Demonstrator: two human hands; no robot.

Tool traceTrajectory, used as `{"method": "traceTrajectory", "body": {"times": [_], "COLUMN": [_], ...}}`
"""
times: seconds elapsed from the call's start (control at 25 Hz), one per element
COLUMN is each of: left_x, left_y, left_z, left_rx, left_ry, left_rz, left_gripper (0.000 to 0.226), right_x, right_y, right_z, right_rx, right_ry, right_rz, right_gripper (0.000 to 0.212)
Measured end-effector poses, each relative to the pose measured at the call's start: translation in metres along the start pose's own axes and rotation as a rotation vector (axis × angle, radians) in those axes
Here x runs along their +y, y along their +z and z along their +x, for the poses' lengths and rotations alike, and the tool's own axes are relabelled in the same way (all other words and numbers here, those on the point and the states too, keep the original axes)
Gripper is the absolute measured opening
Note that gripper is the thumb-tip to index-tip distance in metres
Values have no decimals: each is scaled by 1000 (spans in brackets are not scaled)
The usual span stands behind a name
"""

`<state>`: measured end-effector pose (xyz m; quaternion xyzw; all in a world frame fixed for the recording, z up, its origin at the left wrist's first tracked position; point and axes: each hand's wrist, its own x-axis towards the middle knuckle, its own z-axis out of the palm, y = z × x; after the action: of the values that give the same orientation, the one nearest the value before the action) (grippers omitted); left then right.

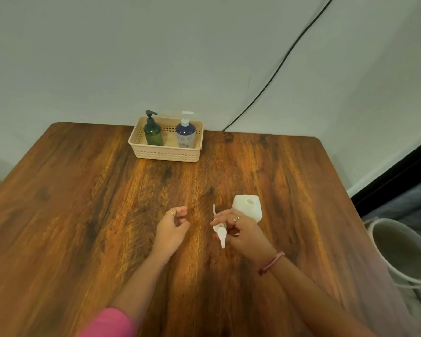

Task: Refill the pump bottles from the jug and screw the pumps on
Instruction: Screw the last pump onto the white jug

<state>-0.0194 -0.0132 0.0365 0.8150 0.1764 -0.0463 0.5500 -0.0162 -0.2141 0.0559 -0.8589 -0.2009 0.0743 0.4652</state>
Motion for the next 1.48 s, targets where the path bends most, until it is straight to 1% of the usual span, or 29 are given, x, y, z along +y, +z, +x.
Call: {"method": "traceTrajectory", "body": {"times": [0.08, 0.24, 0.4, 0.48, 0.6, 0.76, 0.88, 1.04, 1.12, 1.28, 1.36, 1.48], "left_x": [3, 21, 43, 52, 60, 62, 63, 72, 78, 96, 107, 121], "left_y": [10, 37, 71, 83, 93, 94, 89, 70, 55, 20, 2, -22], "left_z": [1, 4, 8, 11, 12, 16, 20, 21, 19, 11, 8, 6], "left_rx": [-49, -294, -420, -469, -498, -464, -399, -360, -347, -325, -291, -255], "left_ry": [-10, 21, 90, 136, 160, 85, 74, 101, 143, 222, 267, 324], "left_rz": [27, 178, 253, 205, 133, 50, 4, -59, -86, -146, -141, -158], "left_gripper": [44, 71, 105, 111, 100, 80, 77, 75, 73, 73, 73, 75], "right_x": [-19, -39, -48, -50, -49, -46, -53, -70, -79, -95, -103, -118], "right_y": [-23, -72, -112, -126, -141, -146, -150, -157, -156, -142, -129, -113], "right_z": [-4, 1, 12, 16, 20, 21, 23, 33, 38, 49, 55, 65], "right_rx": [103, 271, 410, 456, 464, 445, 455, 467, 430, 270, 205, 159], "right_ry": [26, 78, 64, 60, 60, 39, 3, -77, -95, -85, -83, -107], "right_rz": [161, 351, 382, 346, 246, 220, 241, 242, 213, 150, 180, 205], "right_gripper": [26, 29, 32, 33, 35, 35, 36, 37, 37, 40, 43, 46]}}
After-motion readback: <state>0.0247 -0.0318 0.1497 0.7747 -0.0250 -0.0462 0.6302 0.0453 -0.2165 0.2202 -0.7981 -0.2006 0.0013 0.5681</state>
